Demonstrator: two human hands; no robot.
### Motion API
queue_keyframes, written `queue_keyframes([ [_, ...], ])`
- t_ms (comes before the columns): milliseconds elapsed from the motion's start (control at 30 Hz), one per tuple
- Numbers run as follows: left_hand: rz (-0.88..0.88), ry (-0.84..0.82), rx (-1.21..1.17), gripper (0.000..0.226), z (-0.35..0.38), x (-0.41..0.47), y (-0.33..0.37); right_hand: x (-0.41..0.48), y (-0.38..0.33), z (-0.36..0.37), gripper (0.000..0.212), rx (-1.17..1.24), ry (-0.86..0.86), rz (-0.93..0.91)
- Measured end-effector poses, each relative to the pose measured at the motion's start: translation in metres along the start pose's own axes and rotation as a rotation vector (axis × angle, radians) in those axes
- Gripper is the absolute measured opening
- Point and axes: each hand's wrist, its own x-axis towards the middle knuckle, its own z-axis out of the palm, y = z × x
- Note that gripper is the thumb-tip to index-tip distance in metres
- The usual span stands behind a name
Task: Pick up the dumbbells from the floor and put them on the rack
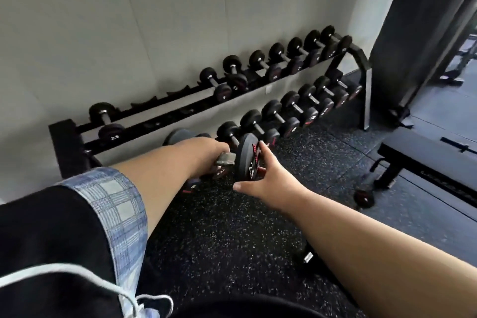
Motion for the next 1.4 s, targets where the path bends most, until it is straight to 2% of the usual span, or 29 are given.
queue_keyframes([
  [233, -0.038, 0.036, 0.086, 0.024, -0.018, -0.002, -0.136, 0.098, -0.053, 0.101, 0.123, 0.093, -0.042, -0.044],
  [333, -0.066, 0.037, 0.073, 0.025, -0.017, 0.004, -0.175, 0.135, -0.062, 0.131, 0.135, 0.214, -0.068, 0.013],
  [433, -0.092, 0.047, 0.048, 0.019, -0.013, 0.017, -0.206, 0.172, -0.06, 0.151, 0.138, 0.395, -0.133, 0.074],
  [600, -0.177, -0.017, 0.061, 0.032, -0.004, 0.054, -0.247, 0.244, -0.046, 0.167, 0.144, 0.417, -0.235, 0.1],
  [800, -0.365, -0.13, 0.077, 0.034, -0.012, 0.124, -0.308, 0.358, -0.053, 0.172, 0.155, 0.28, -0.416, 0.064],
  [967, -0.403, -0.062, 0.033, 0.03, -0.025, 0.178, -0.359, 0.442, -0.067, 0.172, 0.16, 0.252, -0.469, 0.043],
  [1133, -0.401, -0.101, 0.053, 0.033, -0.023, 0.231, -0.41, 0.505, -0.066, 0.18, 0.159, 0.223, -0.452, 0.076],
  [1267, -0.316, -0.132, 0.068, 0.024, -0.017, 0.279, -0.457, 0.562, -0.063, 0.191, 0.154, 0.157, -0.407, 0.096],
  [1400, -0.256, -0.179, 0.091, 0.028, -0.022, 0.336, -0.518, 0.638, -0.073, 0.21, 0.149, 0.031, -0.317, 0.109],
])
